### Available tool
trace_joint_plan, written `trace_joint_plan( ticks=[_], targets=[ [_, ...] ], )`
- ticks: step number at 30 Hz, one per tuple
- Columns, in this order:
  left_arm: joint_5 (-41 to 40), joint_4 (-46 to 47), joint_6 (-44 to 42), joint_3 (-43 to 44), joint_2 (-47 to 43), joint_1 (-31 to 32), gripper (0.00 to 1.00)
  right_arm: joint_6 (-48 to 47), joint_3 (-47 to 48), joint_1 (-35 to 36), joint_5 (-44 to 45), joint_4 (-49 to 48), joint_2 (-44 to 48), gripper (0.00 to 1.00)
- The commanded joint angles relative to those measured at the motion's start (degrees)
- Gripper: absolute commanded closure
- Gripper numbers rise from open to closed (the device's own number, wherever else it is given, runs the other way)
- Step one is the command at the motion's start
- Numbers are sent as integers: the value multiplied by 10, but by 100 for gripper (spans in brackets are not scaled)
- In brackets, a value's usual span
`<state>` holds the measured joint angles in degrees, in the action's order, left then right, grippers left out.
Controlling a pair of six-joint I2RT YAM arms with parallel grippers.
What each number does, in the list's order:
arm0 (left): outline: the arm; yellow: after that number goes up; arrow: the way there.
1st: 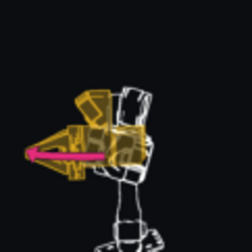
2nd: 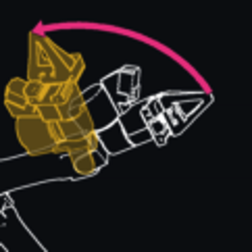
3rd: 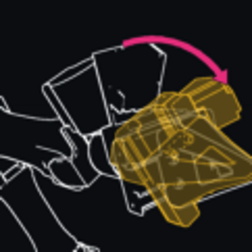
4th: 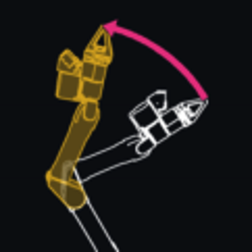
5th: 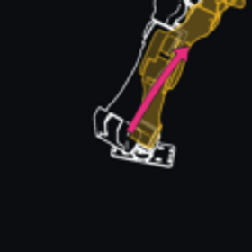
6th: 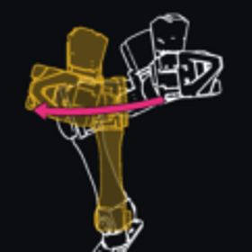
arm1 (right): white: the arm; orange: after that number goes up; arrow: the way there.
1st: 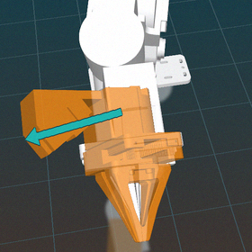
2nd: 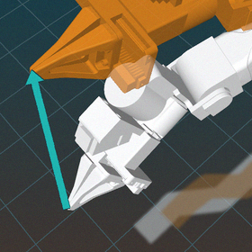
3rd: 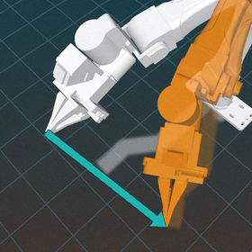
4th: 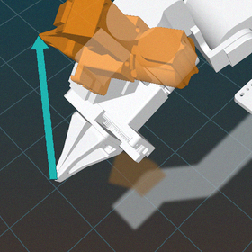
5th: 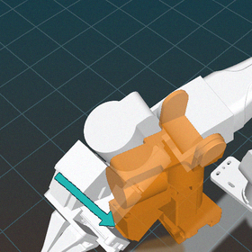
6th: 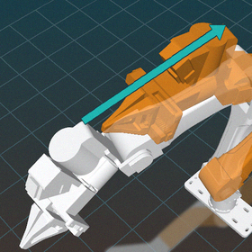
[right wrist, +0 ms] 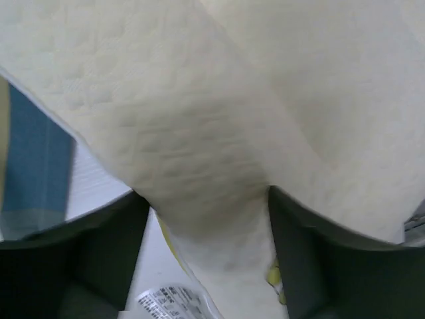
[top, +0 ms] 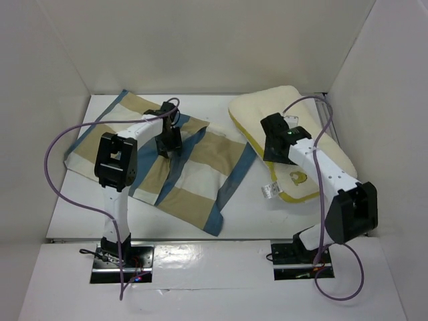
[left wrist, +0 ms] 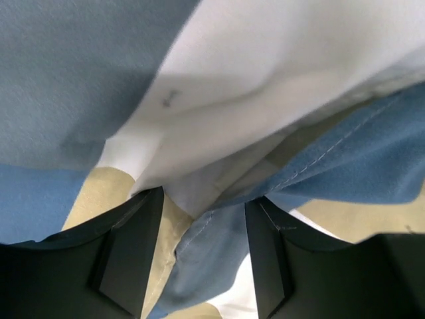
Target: Put the pillow into the pillowcase
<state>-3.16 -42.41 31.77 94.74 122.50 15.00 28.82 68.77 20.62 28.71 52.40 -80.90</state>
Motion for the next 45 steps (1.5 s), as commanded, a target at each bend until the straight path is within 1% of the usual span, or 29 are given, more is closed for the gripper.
trace_joint_plan(
  ticks=[1,3,5,8,9,11,12,15,16,17,18,19,20,21,22,25,26,28,29,31,32,34,35,37,38,40,41,43,45],
  targets=[
    [-5,-28,-5,21,-20,6,35,3,23,10,27,4,-35,12],
    [0,-29,-5,21,-44,6,34,-4,62,34,19,-25,-60,3],
    [9,-29,-11,27,-62,6,31,-24,113,55,6,-83,-103,2],
    [9,-42,-17,33,-68,12,31,-51,178,63,-8,-116,-172,0],
    [9,-43,-17,40,-68,12,31,-74,229,63,-15,-124,-230,0],
    [9,-57,-17,40,-74,12,31,-93,283,63,0,-136,-295,0],
    [16,-57,-17,40,-74,12,31,-107,344,63,6,-136,-363,0],
    [16,-57,-12,40,-96,17,31,-112,441,46,20,-111,-462,0],
    [8,-57,-12,34,-101,24,31,-112,496,41,20,-111,-517,0],
    [8,-57,-12,34,-101,24,31,-112,516,30,7,-105,-538,3],
    [8,-64,-12,34,-108,24,31,-118,530,30,-1,-111,-555,12],
    [8,-65,-17,34,-113,24,31,-118,557,23,-7,-111,-576,47],
    [2,-73,-17,34,-113,24,31,-118,562,23,-15,-111,-576,72],
    [2,-73,-17,34,-120,24,31,-118,562,23,-16,-111,-570,94],
    [-5,-79,-22,34,-126,24,30,-123,543,23,-10,-119,-539,100],
    [-11,-79,-22,40,-126,24,30,-141,474,23,-5,-184,-453,100],
    [-11,-79,-28,40,-126,24,30,-150,425,23,-21,-201,-388,100],
    [-11,-79,-34,47,-118,19,30,-162,386,28,-46,-228,-327,100],
    [-11,-79,-34,52,-112,19,30,-169,348,28,-54,-228,-270,100],
    [-11,-84,-34,52,-100,13,30,-180,313,40,-73,-241,-219,100],
    [-11,-84,-34,52,-100,13,30,-189,272,45,-97,-241,-170,100],
    [-17,-84,-39,52,-93,-2,30,-201,200,81,-137,-271,-100,100],
    [-17,-84,-39,52,-93,-8,30,-201,176,81,-159,-279,-81,100],
    [-12,-89,-39,52,-93,-24,30,-206,133,123,-189,-295,-51,100],
    [-5,-89,-39,52,-98,-45,30,-201,85,159,-210,-304,-26,100],
    [10,-89,-34,52,-103,-68,32,-201,35,201,-205,-334,-4,100],
    [30,-95,-34,59,-110,-90,32,-192,-12,241,-194,-345,13,100],
    [51,-95,-34,68,-110,-106,32,-171,-56,272,-194,-374,21,100],
    [58,-95,-34,83,-115,-113,32,-132,-90,296,-202,-374,20,100]
  ],
)
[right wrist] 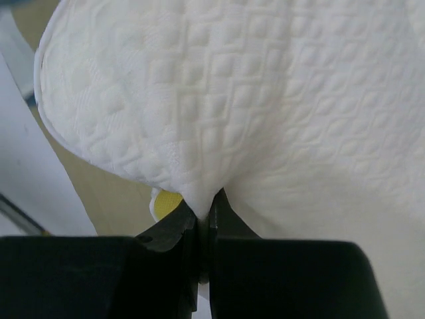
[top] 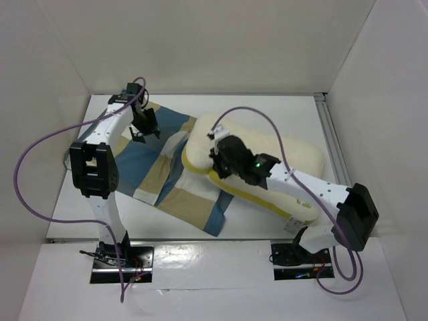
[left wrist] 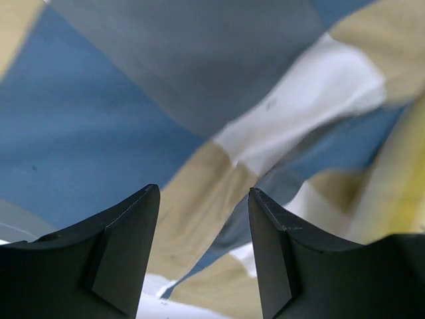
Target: Put the pillow into the pillowcase
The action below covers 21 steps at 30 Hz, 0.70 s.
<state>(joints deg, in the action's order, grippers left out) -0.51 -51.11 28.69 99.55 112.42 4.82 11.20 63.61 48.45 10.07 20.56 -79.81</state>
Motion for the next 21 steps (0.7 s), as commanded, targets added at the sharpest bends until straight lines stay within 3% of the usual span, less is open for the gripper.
trace_joint_plan(
  ticks=[1,2,3,4,5,8,13,16,19,21],
  targets=[
    [32,-8,-10,41,-14,-11,32,55,-38,30,-15,-32,2,98],
    [37,-14,-10,41,-14,-11,32,61,-38,30,-15,-16,-6,82],
    [37,-14,-10,30,-14,-2,32,61,-30,35,-8,1,-22,58],
    [37,-14,-17,24,-14,4,32,61,-9,35,7,18,-27,40],
    [37,-14,-17,15,-14,11,33,61,4,35,17,46,-27,34],
    [30,-14,-17,-19,-9,46,40,54,55,35,41,62,-32,31],
    [14,5,-12,-55,2,72,56,71,155,0,63,89,-46,39],
    [14,20,-7,-92,2,84,56,95,197,-29,42,100,-73,39],
    [27,39,-1,-123,-4,84,53,102,219,-67,-5,100,-110,24],
    [32,46,-1,-129,-4,84,53,102,237,-85,-43,116,-142,19]
  ],
)
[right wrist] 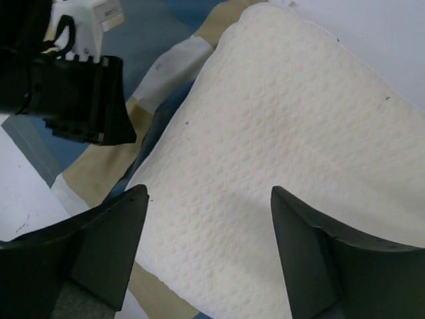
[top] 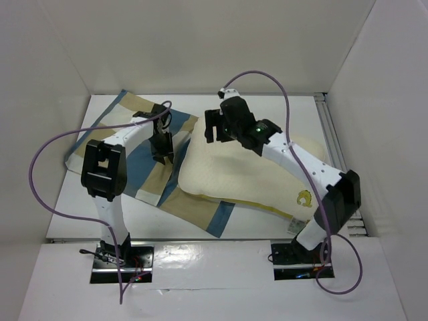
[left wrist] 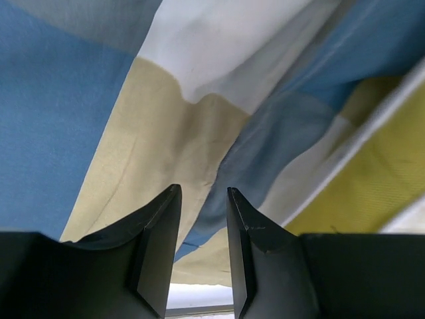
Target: Put the pillow into the pillowcase
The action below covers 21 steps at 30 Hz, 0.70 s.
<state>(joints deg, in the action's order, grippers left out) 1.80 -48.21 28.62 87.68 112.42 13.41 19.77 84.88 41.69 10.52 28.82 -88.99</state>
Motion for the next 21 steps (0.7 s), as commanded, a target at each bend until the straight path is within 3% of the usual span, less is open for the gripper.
trace_joint_plan(
  ticks=[1,4,10,12,13,14,15,21],
  targets=[
    [16,22,-1,-10,2,-2,53,17,38,-25,-53,42,-71,17],
    [22,34,6,-16,13,-2,53,23,115,-25,-53,82,-165,4],
    [17,53,6,-34,33,3,53,65,161,-19,-44,62,-289,1],
    [17,53,6,-34,40,3,55,78,153,-19,-28,62,-310,15],
    [17,53,6,-34,40,3,55,78,142,-19,-28,56,-310,32],
    [3,53,6,-34,46,3,56,84,134,-19,-21,56,-310,58],
    [-3,53,6,-29,46,3,57,91,109,-19,-9,47,-294,100],
    [-17,35,-1,3,57,3,77,78,-8,-19,-9,-26,-172,100]
  ],
)
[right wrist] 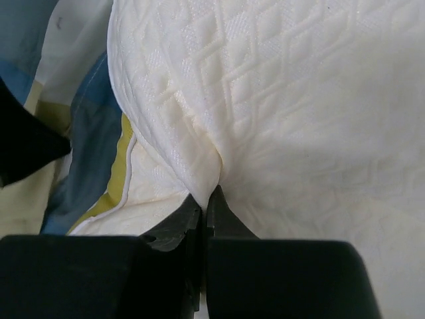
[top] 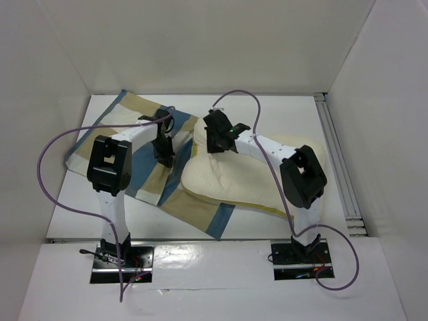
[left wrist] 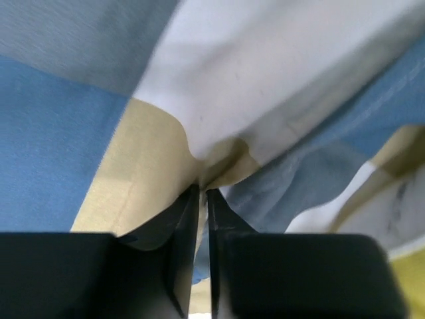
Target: Put the pillow into the pillowcase
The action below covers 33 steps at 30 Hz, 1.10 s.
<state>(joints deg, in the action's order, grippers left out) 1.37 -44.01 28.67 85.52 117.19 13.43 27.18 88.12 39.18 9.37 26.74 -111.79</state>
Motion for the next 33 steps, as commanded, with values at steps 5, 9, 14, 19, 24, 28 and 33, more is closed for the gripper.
trace_joint_plan(
  ticks=[5,9,14,19,24,28,33],
  targets=[
    [-7,-7,-1,30,15,3,100,-1,-70,6,-5,19,97,100],
    [-1,-23,-8,35,-8,3,100,-6,-92,6,-5,19,112,100],
    [-12,-28,4,50,-85,3,100,-18,-109,24,-5,19,149,100],
    [-29,-45,18,78,-129,3,100,-42,-114,44,0,19,190,100],
    [0,-45,24,91,-162,3,100,-91,-131,58,-23,5,248,100],
    [8,-37,24,91,-167,3,100,-110,-116,58,-30,11,287,100],
    [17,-30,30,74,-179,-8,100,-178,-40,39,-145,78,286,100]
  ],
)
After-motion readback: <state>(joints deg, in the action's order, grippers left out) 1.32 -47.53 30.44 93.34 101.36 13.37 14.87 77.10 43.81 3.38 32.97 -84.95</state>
